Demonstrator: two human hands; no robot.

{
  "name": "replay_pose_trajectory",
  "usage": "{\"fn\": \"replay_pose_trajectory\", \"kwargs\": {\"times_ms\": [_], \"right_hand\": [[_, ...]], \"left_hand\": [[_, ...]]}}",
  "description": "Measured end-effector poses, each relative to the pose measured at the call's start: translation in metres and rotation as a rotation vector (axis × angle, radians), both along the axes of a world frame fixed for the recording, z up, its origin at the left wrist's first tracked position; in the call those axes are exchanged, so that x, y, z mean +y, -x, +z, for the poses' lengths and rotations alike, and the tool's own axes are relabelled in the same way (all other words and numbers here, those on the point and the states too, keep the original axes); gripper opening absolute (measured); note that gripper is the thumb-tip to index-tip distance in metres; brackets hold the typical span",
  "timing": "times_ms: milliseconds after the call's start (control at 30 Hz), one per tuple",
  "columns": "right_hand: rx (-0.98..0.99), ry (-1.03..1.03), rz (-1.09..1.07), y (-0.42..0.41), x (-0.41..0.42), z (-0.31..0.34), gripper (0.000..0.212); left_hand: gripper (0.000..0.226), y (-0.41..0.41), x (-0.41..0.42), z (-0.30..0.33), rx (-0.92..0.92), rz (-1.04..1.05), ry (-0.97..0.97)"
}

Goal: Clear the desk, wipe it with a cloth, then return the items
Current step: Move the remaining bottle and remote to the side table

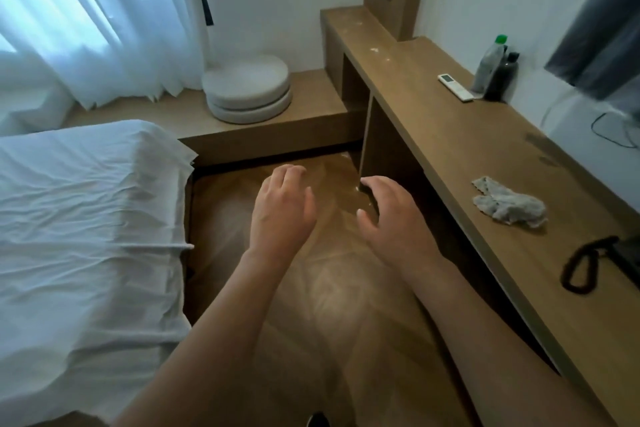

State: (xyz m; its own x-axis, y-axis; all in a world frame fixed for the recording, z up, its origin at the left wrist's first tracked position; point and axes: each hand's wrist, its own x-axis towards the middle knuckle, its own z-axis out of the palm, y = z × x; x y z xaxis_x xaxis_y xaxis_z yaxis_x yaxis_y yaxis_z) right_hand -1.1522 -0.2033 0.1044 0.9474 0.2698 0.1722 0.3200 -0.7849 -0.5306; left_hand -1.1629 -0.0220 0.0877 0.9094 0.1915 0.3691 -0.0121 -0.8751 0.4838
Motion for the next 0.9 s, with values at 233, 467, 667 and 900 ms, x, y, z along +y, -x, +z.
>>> {"fn": "replay_pose_trajectory", "kwargs": {"times_ms": [233, 467, 667, 900], "right_hand": [[0.040, 0.011, 0.014, -0.053, 0.039, -0.002, 0.051], [0.049, 0.009, 0.052, -0.146, 0.073, -0.013, 0.053], [0.030, 0.040, 0.103, -0.238, 0.102, 0.001, 0.055], [0.025, 0.058, 0.170, -0.326, 0.159, 0.004, 0.055]], "left_hand": [[0.037, -0.052, 0.040, -0.005, -0.014, 0.014, -0.009], [0.037, -0.135, 0.073, -0.015, -0.018, 0.084, -0.035], [0.039, -0.215, 0.102, 0.003, -0.010, 0.166, -0.061], [0.038, -0.293, 0.149, 0.005, -0.015, 0.229, -0.066]]}}
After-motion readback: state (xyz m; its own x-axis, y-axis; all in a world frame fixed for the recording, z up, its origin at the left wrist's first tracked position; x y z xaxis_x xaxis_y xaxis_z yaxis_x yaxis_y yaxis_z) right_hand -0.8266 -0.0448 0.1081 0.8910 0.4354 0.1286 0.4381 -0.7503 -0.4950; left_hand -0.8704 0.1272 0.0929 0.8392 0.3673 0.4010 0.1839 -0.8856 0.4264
